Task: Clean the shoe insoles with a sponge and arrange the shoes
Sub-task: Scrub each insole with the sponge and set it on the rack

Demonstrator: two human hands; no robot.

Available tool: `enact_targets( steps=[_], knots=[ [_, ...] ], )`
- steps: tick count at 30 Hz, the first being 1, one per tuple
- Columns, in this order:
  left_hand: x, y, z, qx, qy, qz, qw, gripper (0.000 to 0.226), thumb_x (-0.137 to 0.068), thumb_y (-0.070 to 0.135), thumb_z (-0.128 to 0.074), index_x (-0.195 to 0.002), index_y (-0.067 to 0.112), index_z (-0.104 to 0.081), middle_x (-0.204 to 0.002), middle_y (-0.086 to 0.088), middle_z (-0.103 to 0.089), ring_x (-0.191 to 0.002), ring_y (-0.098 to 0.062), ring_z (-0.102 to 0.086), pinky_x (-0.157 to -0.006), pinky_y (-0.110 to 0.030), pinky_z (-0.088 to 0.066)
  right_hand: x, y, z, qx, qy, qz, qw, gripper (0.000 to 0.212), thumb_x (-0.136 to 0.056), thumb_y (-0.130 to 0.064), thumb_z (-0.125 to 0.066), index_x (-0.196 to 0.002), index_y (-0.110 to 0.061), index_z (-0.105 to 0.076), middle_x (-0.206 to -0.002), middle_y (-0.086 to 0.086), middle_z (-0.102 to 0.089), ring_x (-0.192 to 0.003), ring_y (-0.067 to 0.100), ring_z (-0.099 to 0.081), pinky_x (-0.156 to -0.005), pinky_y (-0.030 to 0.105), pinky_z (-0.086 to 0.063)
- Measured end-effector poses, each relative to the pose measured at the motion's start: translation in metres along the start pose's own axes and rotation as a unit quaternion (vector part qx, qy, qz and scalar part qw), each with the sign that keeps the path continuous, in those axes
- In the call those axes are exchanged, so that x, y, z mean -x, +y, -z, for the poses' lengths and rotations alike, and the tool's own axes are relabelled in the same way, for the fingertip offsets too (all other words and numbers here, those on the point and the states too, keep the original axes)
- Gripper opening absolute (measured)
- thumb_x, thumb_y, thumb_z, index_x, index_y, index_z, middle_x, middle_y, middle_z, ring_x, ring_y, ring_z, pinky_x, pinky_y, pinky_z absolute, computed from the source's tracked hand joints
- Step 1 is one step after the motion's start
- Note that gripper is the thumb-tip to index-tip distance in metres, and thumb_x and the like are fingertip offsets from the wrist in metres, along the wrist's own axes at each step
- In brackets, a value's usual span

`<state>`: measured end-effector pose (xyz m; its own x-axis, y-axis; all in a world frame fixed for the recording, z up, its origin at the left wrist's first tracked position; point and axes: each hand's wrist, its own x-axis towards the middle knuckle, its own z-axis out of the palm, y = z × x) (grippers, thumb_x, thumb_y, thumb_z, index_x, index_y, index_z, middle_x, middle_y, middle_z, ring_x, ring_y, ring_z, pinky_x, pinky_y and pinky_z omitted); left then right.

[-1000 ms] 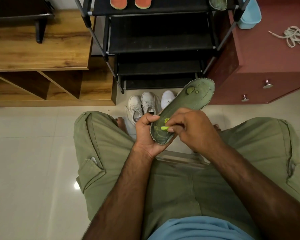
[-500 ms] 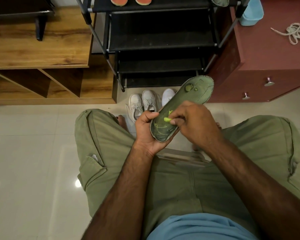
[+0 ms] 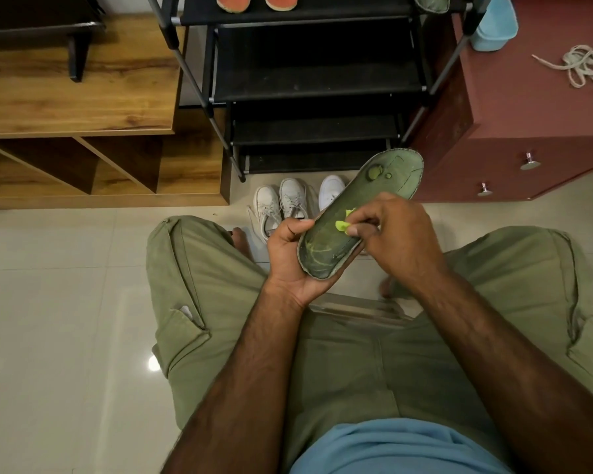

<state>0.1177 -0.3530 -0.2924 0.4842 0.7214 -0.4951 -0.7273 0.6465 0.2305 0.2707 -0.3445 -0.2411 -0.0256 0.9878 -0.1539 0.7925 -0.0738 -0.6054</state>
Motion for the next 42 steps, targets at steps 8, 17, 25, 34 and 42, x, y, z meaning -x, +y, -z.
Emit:
enact_targets(
  steps=[8,17,25,34,42],
  knots=[
    [-0.001,0.000,0.001,-0.003,-0.011,0.000,1.000,0.050,-0.083,0.028,-0.045,-0.114,-0.006,-0.065,-0.112,-0.022,-0.066,-0.106,-0.032,-0.062,-0.103,-0.042,-0.044,-0.002,-0.003,-0.007,-0.068,0.027,-0.006,0.997,0.012,-0.088,-0.020,-0.080,-0.099,-0.023,-0.081,-0.094,-0.010,-0.065,-0.085,0.005,-0.063,-0.082,0.034,-0.058],
    [0.000,0.000,0.002,-0.010,-0.010,0.031,0.999,0.060,-0.098,0.049,-0.042,-0.108,-0.002,-0.071,-0.108,-0.019,-0.072,-0.103,-0.028,-0.070,-0.095,-0.037,-0.054,-0.003,-0.015,-0.022,-0.125,0.061,-0.008,0.990,0.011,-0.086,-0.018,-0.082,-0.096,-0.023,-0.081,-0.093,-0.010,-0.067,-0.081,0.001,-0.064,-0.077,0.022,-0.056],
    [-0.001,-0.001,-0.001,-0.010,-0.021,0.033,0.999,0.057,-0.101,0.049,-0.042,-0.115,0.000,-0.067,-0.112,-0.017,-0.071,-0.109,-0.027,-0.067,-0.099,-0.036,-0.052,-0.003,-0.021,-0.022,-0.119,0.039,0.000,0.992,0.012,-0.088,-0.022,-0.081,-0.100,-0.026,-0.080,-0.096,-0.011,-0.066,-0.083,0.001,-0.064,-0.077,0.018,-0.055],
    [0.000,-0.001,-0.003,-0.016,-0.023,0.030,0.999,0.066,-0.101,0.055,-0.043,-0.123,-0.003,-0.065,-0.123,-0.022,-0.066,-0.117,-0.030,-0.063,-0.109,-0.040,-0.044,-0.004,-0.016,-0.010,-0.058,0.035,-0.003,0.998,0.013,-0.090,-0.024,-0.079,-0.102,-0.025,-0.079,-0.094,-0.010,-0.063,-0.077,0.000,-0.058,-0.073,0.020,-0.051],
    [0.000,0.000,-0.006,-0.020,-0.060,0.025,0.998,0.074,-0.098,0.056,-0.047,-0.139,-0.006,-0.052,-0.133,-0.026,-0.060,-0.126,-0.034,-0.058,-0.115,-0.042,-0.040,0.001,-0.003,-0.001,-0.023,0.004,-0.015,1.000,0.013,-0.089,-0.027,-0.080,-0.102,-0.027,-0.079,-0.095,-0.008,-0.062,-0.079,0.004,-0.060,-0.070,0.022,-0.051]
  ],
)
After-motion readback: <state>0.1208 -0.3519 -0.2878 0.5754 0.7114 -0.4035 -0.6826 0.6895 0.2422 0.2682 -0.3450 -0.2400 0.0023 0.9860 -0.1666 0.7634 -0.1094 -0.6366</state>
